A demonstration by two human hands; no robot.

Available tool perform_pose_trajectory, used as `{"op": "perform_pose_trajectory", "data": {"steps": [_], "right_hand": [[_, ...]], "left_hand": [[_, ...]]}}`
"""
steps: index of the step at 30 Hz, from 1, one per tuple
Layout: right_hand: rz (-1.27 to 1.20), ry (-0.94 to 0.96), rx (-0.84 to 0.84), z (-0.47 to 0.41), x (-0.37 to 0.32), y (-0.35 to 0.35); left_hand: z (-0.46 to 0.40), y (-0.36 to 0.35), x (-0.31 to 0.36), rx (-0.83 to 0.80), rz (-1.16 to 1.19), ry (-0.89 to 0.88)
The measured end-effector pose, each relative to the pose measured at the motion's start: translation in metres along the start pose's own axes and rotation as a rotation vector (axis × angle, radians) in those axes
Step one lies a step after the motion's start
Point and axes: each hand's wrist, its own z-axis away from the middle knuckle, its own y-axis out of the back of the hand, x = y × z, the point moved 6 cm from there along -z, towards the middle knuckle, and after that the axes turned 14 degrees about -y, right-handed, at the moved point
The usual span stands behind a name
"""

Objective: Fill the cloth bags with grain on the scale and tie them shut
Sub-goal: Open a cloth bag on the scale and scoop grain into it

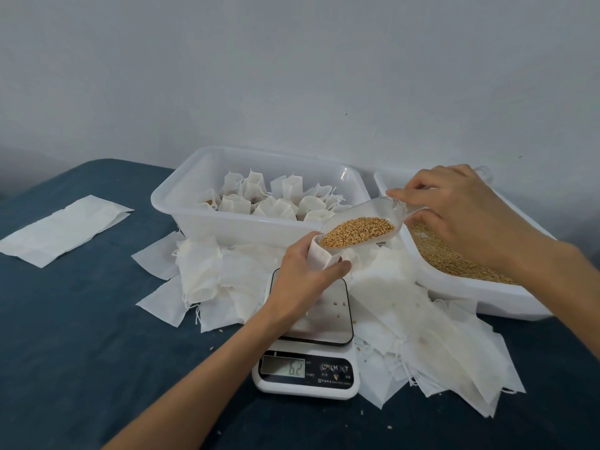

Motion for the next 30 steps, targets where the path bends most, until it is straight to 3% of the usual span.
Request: {"op": "perform_pose_trajectory", "data": {"steps": [30], "right_hand": [[0.016, -0.014, 0.002, -0.0009, -0.0009, -0.0023]], "left_hand": [[-0.0004, 0.0009, 0.0008, 0.014, -0.011, 0.011]]}}
